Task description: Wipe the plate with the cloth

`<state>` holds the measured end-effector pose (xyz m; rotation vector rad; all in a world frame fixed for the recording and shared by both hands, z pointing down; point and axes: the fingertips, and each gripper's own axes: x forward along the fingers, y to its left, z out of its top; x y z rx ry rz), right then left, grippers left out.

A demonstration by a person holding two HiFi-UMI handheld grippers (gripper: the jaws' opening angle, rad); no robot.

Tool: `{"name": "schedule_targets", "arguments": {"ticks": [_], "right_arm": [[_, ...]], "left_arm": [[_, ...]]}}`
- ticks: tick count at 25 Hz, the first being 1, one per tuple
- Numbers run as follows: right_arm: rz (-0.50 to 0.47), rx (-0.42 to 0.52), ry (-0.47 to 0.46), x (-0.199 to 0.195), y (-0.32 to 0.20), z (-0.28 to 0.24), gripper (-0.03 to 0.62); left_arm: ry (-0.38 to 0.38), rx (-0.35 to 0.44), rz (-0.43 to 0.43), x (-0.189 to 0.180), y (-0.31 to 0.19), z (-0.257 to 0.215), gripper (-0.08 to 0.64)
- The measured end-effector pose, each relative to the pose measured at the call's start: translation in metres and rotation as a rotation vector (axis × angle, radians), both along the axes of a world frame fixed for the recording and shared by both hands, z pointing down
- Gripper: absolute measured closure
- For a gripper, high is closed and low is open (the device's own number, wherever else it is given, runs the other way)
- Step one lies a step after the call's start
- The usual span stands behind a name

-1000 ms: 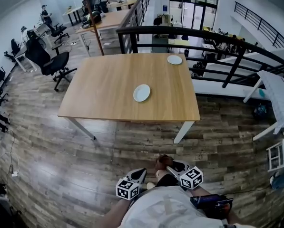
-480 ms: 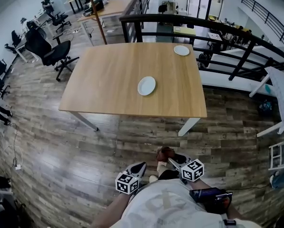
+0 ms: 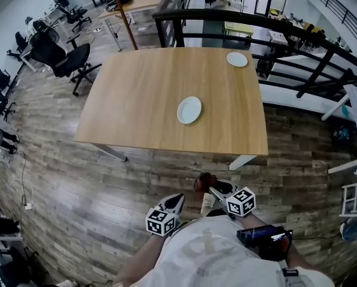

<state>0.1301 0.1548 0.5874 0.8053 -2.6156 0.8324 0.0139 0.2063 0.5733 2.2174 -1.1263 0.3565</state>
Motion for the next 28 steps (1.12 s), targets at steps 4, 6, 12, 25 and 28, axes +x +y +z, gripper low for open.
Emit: {"name": "schedule_targets", "arguments": {"ticks": [4, 6, 12, 25, 28], "right_arm": [[-0.004, 0.005, -0.003, 0.008, -0.041, -0.001, 0.471], [-0.008, 0.009, -0.005, 0.013, -0.058, -0.003, 0.471], [-0.096, 0.052, 0.024, 0.008, -0.087, -0.008, 0.471], [-0.051, -0.009, 0.047, 0.0, -0.129, 0.004, 0.471], [-0.033, -0.008, 0.068, -0.003, -0.143, 0.0, 0.471]], "left_arm": [[-0.01, 0.009, -0.006, 0.007, -0.041, -0.002, 0.548], [-0.019, 0.014, -0.012, 0.011, -0.058, -0.004, 0.548], [-0.043, 0.028, -0.028, 0.016, -0.093, -0.016, 0.548], [-0.015, 0.011, -0.014, -0.002, -0.153, -0.008, 0.548], [0.002, 0.036, 0.013, -0.008, -0.181, -0.016, 0.548]]}}
